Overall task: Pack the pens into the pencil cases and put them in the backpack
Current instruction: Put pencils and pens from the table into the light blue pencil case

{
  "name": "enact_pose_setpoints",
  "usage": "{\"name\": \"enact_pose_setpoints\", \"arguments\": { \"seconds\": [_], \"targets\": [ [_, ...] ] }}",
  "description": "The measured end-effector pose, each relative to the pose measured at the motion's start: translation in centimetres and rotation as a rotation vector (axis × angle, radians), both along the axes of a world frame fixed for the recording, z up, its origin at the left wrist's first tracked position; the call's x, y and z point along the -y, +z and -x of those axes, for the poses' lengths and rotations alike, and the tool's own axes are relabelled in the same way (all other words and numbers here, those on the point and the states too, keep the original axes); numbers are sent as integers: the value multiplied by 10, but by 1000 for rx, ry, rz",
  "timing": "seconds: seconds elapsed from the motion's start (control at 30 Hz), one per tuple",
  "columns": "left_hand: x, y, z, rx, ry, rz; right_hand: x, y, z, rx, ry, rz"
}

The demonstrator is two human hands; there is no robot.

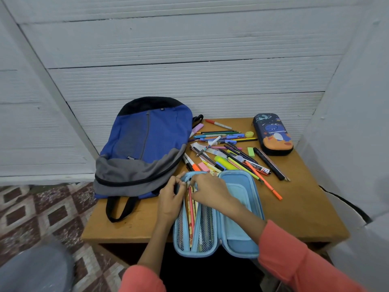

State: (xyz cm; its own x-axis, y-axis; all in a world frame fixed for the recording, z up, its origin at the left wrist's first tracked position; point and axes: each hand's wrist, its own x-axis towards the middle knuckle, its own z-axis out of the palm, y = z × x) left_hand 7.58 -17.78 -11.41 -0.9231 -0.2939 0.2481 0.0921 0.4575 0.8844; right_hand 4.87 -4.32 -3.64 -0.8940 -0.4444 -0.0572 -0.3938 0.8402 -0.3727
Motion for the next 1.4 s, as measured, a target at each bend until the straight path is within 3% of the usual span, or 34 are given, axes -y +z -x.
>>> {"name": "enact_pose_setpoints", "arguments": {
  "seconds": [0.47,1.07,1.4],
  "targets": [
    [2,-4,1,4,-4,-6,4,-3,-1,-72,50,-75],
    [3,-5,3,1,-10,12,1,3,8,105,104,-143],
    [4,-8,5,18,-12,15,2,-4,12,115,72,-63]
  ]
}}
